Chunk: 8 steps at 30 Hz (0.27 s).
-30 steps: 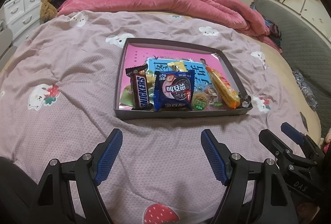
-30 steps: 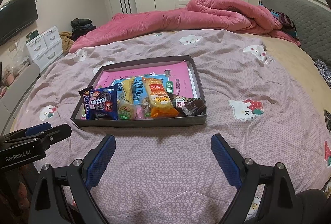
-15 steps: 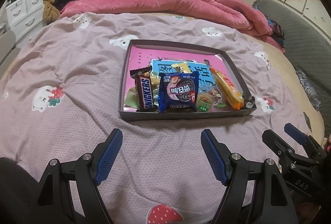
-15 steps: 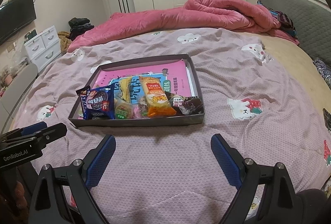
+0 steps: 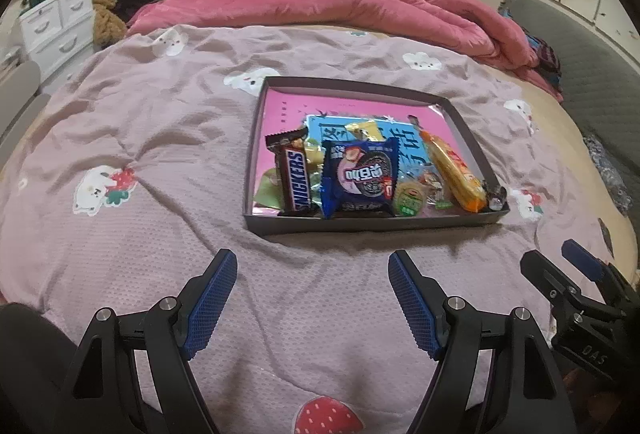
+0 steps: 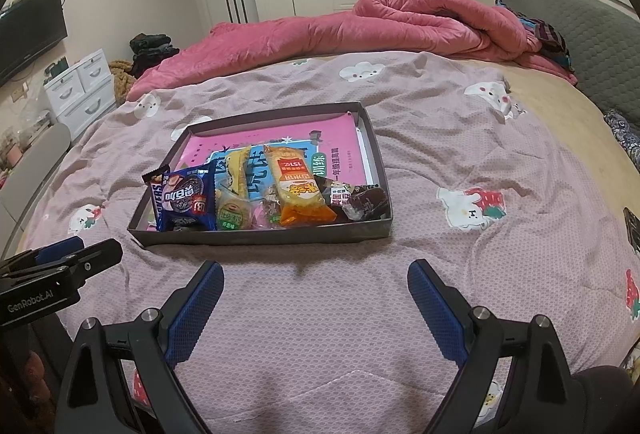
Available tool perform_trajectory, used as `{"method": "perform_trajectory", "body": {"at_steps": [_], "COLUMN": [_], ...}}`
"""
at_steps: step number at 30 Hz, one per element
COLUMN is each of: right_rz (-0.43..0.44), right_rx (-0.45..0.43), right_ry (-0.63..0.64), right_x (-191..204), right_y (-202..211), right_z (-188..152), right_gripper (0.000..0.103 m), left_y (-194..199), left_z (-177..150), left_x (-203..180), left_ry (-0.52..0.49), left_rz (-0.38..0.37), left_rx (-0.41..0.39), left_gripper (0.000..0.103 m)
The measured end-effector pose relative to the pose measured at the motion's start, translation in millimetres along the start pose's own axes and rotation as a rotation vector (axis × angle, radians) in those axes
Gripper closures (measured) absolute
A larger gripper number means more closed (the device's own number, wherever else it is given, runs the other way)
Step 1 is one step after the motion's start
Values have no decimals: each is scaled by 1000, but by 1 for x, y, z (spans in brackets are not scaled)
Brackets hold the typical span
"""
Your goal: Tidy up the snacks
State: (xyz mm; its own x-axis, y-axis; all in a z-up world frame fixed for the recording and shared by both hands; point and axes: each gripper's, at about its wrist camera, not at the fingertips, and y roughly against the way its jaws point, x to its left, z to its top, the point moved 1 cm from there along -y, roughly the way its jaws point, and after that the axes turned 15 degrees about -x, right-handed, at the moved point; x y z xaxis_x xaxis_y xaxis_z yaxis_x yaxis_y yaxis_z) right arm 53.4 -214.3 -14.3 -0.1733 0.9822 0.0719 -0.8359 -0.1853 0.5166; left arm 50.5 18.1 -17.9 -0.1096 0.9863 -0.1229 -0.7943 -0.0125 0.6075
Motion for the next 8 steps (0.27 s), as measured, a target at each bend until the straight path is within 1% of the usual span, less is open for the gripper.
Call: {"method": "perform_trajectory", "body": {"at_steps": [1,5,8], "right_rz": [-2,-17,-31], "right_rx": [1,-2,-12], "right_ry": [-1,-13,-63], "right_x": [0,-6,-23], "right_y": [0,-4,-11], "right_z": [0,2,7], "right_gripper": [7,5,1], "left_y": [-1,-5,-11], "left_z": [0,3,10], "left_x": [1,10,25], "left_ry": [4,23,58], "left_rz": [3,9,14], "left_rx": [-1,-17,-25], "left_gripper": [24,24,24]}}
